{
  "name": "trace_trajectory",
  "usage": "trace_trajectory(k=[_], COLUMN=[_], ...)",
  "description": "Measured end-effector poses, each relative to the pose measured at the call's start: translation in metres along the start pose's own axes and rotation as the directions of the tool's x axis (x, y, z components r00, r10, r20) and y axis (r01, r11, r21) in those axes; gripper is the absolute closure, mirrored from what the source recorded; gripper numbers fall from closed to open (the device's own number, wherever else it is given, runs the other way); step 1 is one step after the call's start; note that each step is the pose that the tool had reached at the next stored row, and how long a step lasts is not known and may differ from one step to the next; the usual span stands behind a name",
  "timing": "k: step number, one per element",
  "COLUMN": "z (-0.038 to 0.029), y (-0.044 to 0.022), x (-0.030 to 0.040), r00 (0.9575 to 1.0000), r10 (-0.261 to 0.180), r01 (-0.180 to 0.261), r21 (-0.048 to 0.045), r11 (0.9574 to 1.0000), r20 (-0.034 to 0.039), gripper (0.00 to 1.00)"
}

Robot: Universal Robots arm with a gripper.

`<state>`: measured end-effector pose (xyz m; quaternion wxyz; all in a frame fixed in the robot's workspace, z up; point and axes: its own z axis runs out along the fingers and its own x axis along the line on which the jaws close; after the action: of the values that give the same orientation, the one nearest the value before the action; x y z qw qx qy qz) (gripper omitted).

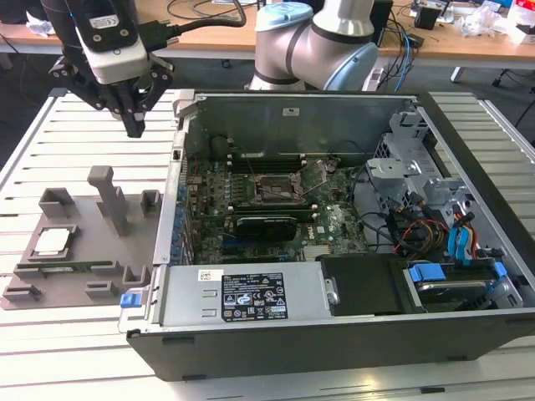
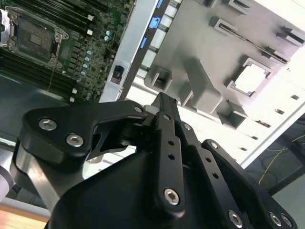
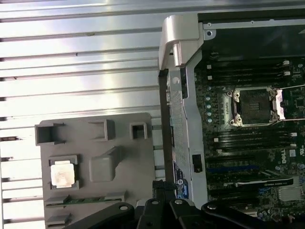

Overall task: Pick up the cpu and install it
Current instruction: 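Reach for the cpu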

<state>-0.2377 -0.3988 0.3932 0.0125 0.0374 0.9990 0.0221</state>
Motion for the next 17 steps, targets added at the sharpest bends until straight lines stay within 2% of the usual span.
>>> trace_trajectory(k=[5, 9, 15, 17], z=[-0.0003, -0.0004, -0.0007, -0.0008], y=[-0.0008, -0.0012, -0.0021, -0.0025], x=[0.0109, 0.0161, 0.0275, 0.0327], r00=[1.0, 1.0, 1.0, 1.0], r10=[0.0, 0.0, 0.0, 0.0], r01=[0.0, 0.0, 0.0, 0.0], r21=[0.0001, 0.0, 0.0, 0.0], r11=[1.0, 1.0, 1.0, 1.0], r20=[-0.0001, -0.0001, 0.0, 0.0], gripper=[0.89, 0.89, 0.89, 0.89])
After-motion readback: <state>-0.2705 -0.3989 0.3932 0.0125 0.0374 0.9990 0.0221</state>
